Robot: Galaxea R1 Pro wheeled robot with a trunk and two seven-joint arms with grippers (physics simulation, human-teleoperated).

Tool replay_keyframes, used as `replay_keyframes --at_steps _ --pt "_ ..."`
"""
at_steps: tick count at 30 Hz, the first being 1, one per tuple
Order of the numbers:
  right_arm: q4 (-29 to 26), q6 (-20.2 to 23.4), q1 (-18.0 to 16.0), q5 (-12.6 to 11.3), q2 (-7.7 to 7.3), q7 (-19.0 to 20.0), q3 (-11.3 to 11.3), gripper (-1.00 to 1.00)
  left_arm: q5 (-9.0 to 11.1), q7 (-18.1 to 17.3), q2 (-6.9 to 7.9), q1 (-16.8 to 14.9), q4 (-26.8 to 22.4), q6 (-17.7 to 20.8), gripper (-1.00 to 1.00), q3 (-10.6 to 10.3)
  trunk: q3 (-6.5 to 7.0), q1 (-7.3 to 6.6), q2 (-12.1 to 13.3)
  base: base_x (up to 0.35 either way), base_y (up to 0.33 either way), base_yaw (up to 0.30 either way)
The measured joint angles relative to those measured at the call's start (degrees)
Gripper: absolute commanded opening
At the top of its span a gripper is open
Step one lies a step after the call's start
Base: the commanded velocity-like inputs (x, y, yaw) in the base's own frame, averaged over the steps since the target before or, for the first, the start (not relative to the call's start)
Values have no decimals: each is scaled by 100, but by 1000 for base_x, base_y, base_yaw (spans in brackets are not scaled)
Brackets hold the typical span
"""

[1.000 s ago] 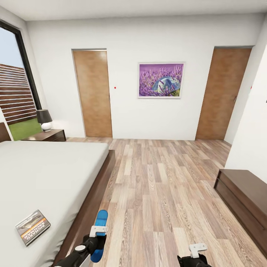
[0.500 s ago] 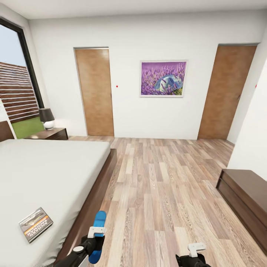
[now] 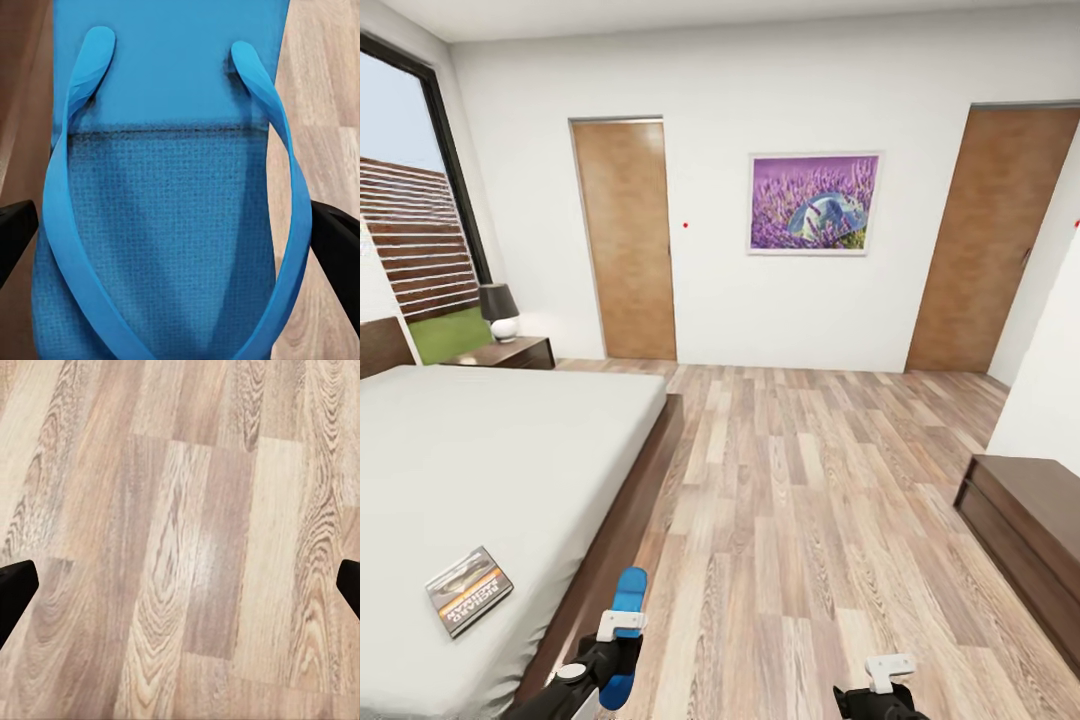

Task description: In the bedroom, move the book from the bed onto either nightstand, and place the two sandals side by side next to the bed.

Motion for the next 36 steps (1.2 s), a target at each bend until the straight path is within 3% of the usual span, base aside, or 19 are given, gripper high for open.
replay_keyframes --at_steps 19,36 --pt "0 -4 0 -8 -6 8 -13 100 -8 0 0 -1 2 -29 -100 -7 -47 0 0 0 -69 -212" --pt "1 4 0 -9 2 9 -3 100 -8 0 0 0 5 -29 -100 -11 -150 0 0 0 -1 -31"
